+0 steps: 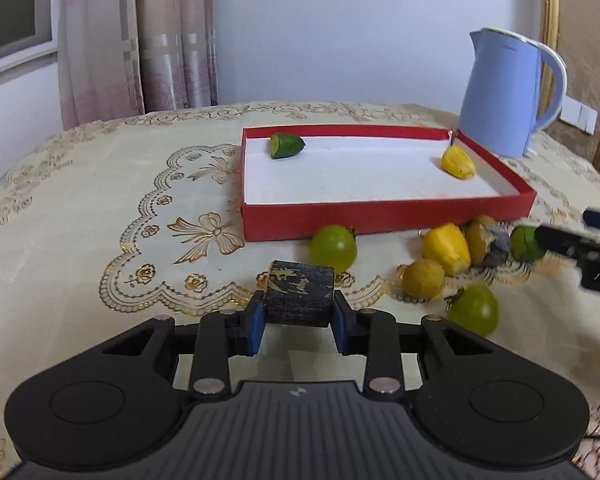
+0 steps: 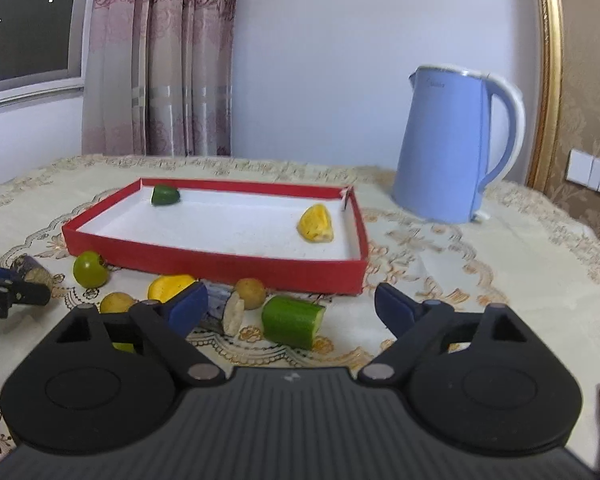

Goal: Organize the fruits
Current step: 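Close the left gripper on the dark bark-covered log piece, then close the right gripper on the green cucumber segment while the left gripper holds the log piece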

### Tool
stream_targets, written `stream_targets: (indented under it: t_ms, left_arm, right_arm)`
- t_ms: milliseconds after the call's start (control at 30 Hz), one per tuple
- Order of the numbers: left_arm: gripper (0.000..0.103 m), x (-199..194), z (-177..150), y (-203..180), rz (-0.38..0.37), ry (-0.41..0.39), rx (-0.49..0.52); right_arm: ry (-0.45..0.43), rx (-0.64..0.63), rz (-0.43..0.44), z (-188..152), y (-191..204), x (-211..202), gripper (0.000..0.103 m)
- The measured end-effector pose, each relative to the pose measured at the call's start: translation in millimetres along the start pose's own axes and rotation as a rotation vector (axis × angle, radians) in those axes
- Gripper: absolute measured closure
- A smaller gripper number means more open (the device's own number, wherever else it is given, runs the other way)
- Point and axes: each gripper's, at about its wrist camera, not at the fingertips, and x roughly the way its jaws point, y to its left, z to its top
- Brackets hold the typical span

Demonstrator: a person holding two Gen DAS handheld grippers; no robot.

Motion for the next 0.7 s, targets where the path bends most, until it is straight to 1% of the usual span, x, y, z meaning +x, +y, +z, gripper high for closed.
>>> stream_targets:
  t_ms: [67, 233, 400, 567, 633, 700]
  left_arm:
    - [0.071, 1, 2, -1, 0.012, -0.005, -0.01]
    - [0.071, 3, 4, -3, 0.039, -0.019, -0.016]
    - [0.071, 3, 5, -3, 0.047, -0.024, -0.014]
    - [0.071, 3, 6, 0, 0.055, -0.027, -0.022]
    - [0.071, 4, 7, 1, 0.061, -0.026, -0.023]
    - [0.071, 5, 8, 1, 0.064, -0.026, -0.023]
  right_arm:
    - [0.02, 0.005, 0.002, 0, -1, 6, 0.026]
    - [0.036, -0.011, -0.021, -2, 2, 12, 0.028]
    - [0.078, -0.003, -0.024, -2, 0, 21, 0.046]
    - [0.095, -0.009, -0.029, -1, 1, 26, 0.047]
    - [0.103, -0.023, -0.032, -1, 4, 29, 0.049]
    - [0.116, -0.036, -0.042, -1, 7, 32, 0.058]
